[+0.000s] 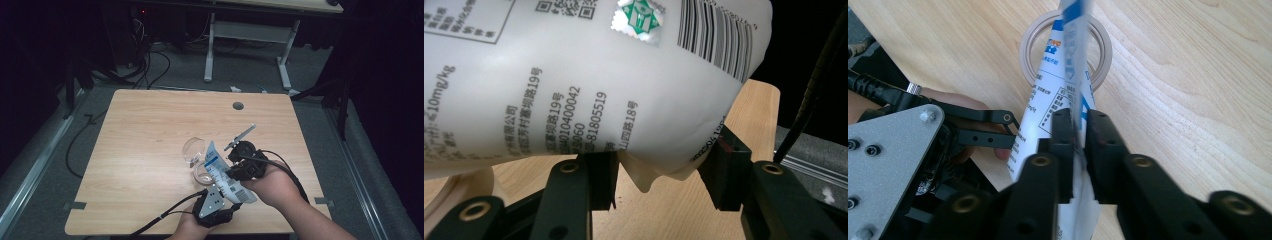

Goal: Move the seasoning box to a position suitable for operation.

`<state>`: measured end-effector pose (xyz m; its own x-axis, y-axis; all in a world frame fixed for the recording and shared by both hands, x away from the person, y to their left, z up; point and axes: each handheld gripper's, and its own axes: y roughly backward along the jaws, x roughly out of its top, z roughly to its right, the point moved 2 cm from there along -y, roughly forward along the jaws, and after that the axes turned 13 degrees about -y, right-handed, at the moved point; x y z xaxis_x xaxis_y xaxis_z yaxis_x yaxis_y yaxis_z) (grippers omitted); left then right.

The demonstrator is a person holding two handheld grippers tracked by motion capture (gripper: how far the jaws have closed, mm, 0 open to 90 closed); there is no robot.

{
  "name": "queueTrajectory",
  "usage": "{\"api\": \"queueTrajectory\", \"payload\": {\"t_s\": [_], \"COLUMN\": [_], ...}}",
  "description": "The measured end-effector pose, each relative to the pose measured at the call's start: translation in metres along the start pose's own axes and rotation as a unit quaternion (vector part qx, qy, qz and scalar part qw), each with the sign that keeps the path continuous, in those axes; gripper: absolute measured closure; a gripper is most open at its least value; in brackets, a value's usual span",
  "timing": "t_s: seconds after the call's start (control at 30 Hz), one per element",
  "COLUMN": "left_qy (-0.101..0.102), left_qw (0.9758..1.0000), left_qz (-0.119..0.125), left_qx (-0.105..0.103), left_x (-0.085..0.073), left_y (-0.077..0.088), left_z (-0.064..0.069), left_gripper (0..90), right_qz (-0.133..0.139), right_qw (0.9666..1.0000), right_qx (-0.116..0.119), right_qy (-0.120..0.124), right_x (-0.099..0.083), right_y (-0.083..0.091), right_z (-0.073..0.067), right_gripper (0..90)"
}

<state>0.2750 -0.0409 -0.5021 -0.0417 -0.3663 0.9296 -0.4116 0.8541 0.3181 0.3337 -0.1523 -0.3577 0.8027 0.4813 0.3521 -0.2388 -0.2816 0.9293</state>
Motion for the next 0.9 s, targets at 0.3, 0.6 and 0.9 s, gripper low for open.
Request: {"api": "queueTrajectory", "payload": {"t_s": [0.3, 0.6, 0.9], "left_qy": [0.006, -0.013, -0.021], "left_qw": [0.9999, 0.9999, 0.9998], "left_qz": [0.006, 0.006, 0.003], "left_qx": [-0.009, -0.005, -0.003], "left_x": [0.0005, -0.0045, -0.006], "left_y": [0.0004, -0.0044, -0.006], "left_z": [-0.0003, 0.0029, 0.0049], "left_gripper": [53.5, 47.6, 47.9], "right_qz": [-0.012, -0.018, -0.019], "right_qw": [0.9998, 0.9997, 0.9997], "right_qx": [-0.006, -0.004, -0.003], "right_qy": [0.014, 0.017, 0.015], "right_x": [0.0054, 0.0072, 0.0059], "right_y": [0.0002, -0.0029, -0.0039], "right_z": [-0.0048, -0.0082, -0.0068], "right_gripper": [90.0, 90.0, 90.0]}}
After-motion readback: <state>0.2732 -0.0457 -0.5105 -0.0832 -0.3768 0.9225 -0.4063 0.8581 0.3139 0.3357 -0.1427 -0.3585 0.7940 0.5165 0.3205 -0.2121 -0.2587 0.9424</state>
